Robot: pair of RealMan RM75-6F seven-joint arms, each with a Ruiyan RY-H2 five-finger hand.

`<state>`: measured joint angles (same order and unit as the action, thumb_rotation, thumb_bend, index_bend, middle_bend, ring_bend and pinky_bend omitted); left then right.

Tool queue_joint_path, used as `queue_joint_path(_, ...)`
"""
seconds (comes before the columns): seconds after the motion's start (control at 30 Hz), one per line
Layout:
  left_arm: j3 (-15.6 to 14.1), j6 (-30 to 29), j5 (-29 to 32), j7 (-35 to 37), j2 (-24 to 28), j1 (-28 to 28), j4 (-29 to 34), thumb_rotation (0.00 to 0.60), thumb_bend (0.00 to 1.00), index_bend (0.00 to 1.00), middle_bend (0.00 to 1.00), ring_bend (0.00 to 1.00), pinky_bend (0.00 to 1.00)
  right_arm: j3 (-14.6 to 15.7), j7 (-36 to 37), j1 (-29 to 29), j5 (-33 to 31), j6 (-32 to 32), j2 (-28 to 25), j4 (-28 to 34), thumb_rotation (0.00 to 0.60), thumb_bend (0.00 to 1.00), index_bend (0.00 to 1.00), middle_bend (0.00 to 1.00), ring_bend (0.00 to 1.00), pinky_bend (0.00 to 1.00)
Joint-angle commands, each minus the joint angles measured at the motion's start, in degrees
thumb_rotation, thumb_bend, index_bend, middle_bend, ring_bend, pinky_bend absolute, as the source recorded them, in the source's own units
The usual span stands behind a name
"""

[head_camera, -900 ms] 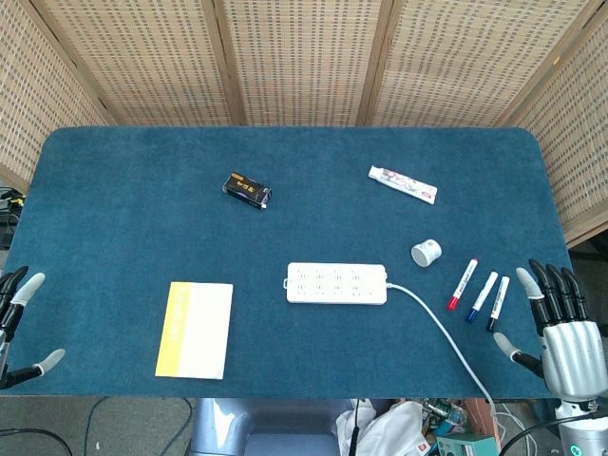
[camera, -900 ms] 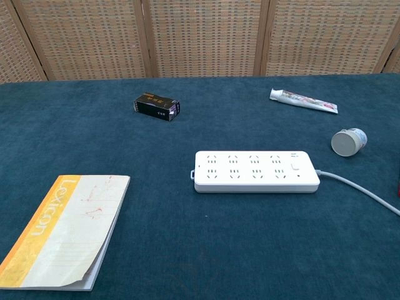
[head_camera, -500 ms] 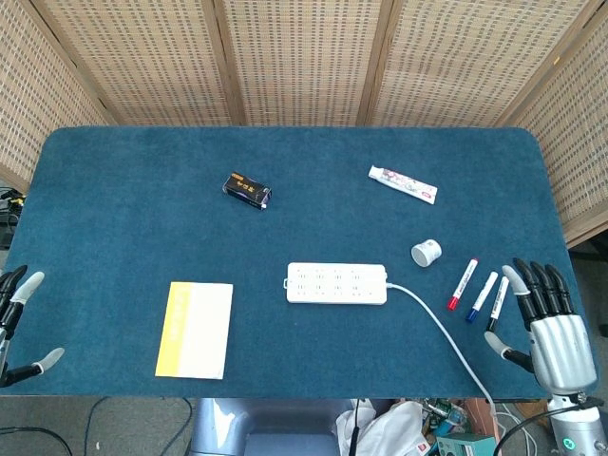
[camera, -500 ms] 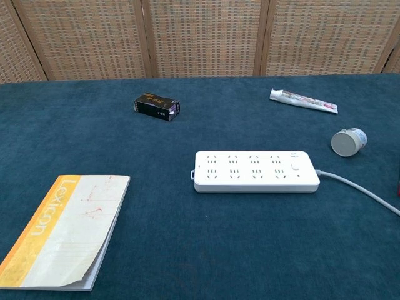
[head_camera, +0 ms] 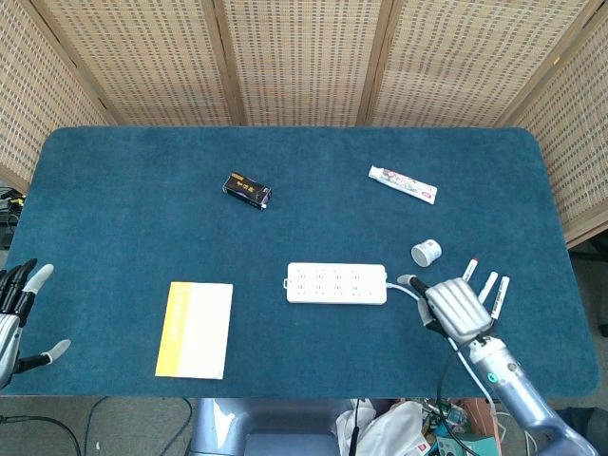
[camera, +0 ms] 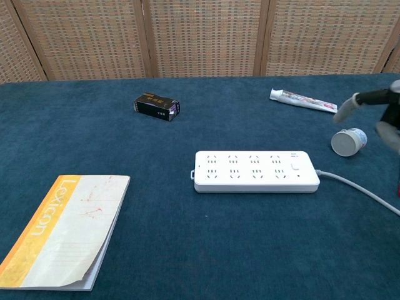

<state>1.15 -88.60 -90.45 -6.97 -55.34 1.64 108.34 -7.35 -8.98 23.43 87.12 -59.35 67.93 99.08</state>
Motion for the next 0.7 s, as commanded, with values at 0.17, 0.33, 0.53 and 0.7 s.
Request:
queue_joint_path(0.17, 0.36, 0.94, 1.33, -1.0, -0.4, 0.55, 0.2, 0.6, 0.0, 0.0, 0.0, 0.0, 0.0, -1.67, -8.91, 6.25, -11.7, 7.97, 6.26, -2.07, 0.6, 0.75, 0.24, 0.85, 0.92, 1.0)
queue_joint_path(0.33, 0.36, 1.15, 1.63, -1.19, -0.43, 0.68, 0.24, 0.6, 0.0, 0.0, 0.0, 0.0, 0.0, -1.78, -13.04, 8.42, -17.02, 9.54, 8.53, -2.91, 0.6, 0.75, 0.25, 0.85, 0.92, 1.0)
queue_joint_path(0.53, 0.27, 0.97, 1.56, -1.08, -0.44, 0.62, 0.21, 0.6, 0.0, 0.0, 0.0, 0.0, 0.0, -0.85, -18.48, 10.5, -23.49, 10.18, 10.89, -4.45, 0.6, 0.75, 0.25, 0.85, 0.92, 1.0)
queue_joint_path(0.7, 0.25, 0.76, 1.46, -1.03, -0.41, 0.57, 0.28, 0.6, 0.0, 0.0, 0.0, 0.0, 0.0, -0.05, -20.45, 11.47, -25.98, 9.84, 12.02, -4.65, 0.6, 0.75, 0.26, 0.85, 0.92, 1.0)
